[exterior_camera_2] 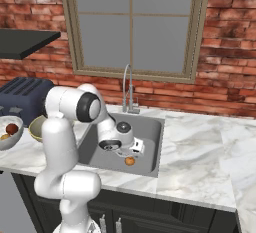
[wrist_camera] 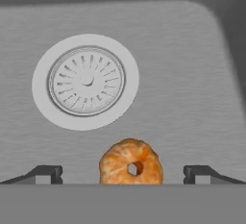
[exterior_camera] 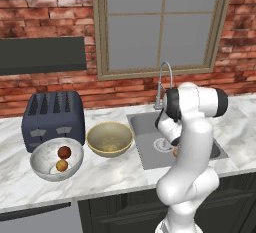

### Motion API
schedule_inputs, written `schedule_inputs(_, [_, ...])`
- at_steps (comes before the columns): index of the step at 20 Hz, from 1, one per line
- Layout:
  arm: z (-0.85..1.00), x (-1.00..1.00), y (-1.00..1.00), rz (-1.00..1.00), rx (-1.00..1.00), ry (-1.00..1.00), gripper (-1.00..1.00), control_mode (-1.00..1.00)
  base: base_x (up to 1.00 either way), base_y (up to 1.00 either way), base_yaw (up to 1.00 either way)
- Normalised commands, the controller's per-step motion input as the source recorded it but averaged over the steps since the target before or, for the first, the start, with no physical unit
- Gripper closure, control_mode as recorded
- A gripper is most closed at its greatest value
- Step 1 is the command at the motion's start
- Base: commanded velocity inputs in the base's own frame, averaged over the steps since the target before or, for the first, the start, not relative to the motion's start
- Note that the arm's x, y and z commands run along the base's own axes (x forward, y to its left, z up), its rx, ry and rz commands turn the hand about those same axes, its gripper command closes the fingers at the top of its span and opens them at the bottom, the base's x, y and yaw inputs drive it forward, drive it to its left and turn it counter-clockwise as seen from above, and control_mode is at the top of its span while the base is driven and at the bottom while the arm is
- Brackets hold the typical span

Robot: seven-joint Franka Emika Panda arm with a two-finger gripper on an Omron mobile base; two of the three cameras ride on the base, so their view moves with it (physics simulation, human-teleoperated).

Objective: Pick the apples from the cabinet and place them in one bowl. Pick the tangerine from the sink and place it in the other bowl.

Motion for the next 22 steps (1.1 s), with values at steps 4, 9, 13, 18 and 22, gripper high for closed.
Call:
schedule_inputs(4, [-0.24,-0.08,0.00,0.00,0.00,0.00,-1.00,-1.00,0.00,0.00,0.00])
schedule_inputs(9, [-0.04,-0.17,0.00,0.00,0.00,0.00,-1.00,-1.00,0.00,0.00,0.00])
schedule_inputs(13, [0.00,0.00,0.00,0.00,0.00,0.00,-1.00,-1.00,0.00,0.00,0.00])
schedule_inputs(18, [0.00,0.13,0.00,0.00,0.00,0.00,-1.00,-1.00,0.00,0.00,0.00])
schedule_inputs(22, [0.00,0.28,-0.01,0.00,0.00,0.00,-1.00,-1.00,0.00,0.00,0.00])
